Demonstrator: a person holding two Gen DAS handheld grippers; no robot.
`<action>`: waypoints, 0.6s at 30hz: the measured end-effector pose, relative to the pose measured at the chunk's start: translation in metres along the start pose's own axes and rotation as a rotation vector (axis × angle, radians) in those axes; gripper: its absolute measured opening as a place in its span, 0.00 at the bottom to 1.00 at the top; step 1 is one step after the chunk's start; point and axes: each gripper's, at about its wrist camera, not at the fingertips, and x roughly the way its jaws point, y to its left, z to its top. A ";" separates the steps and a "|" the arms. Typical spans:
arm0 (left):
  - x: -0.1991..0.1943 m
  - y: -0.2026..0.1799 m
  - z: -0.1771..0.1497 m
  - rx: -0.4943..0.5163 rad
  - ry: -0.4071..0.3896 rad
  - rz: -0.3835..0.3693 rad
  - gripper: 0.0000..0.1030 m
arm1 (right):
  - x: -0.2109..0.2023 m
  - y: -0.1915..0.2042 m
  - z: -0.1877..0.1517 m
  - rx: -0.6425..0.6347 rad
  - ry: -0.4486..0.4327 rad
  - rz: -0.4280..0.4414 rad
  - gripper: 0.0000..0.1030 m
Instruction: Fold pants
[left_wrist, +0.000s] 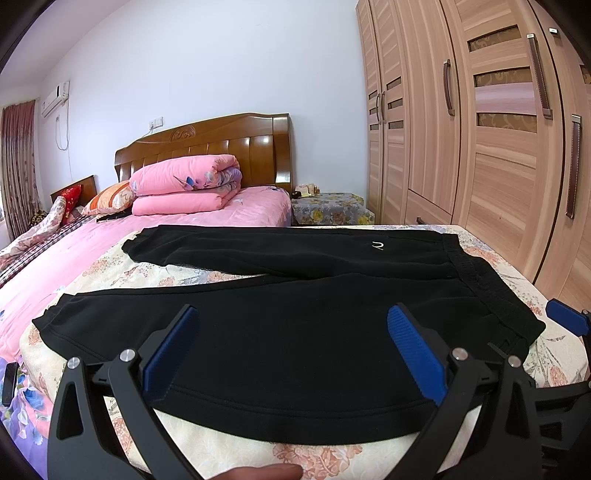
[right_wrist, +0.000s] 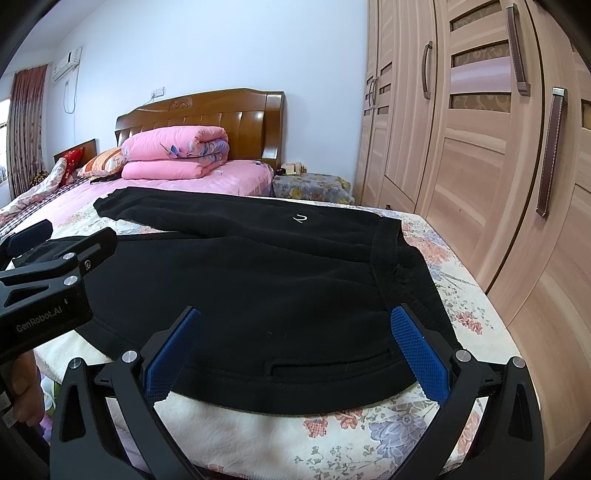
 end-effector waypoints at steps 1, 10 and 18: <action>0.000 0.000 0.000 0.000 0.000 0.000 0.99 | 0.001 -0.001 0.000 0.000 0.001 0.000 0.96; 0.000 0.000 0.000 0.000 -0.001 0.000 0.99 | 0.003 -0.002 -0.003 0.004 0.005 0.003 0.96; 0.001 0.001 -0.003 0.003 0.002 0.001 0.99 | 0.003 -0.001 -0.008 0.006 0.010 0.005 0.96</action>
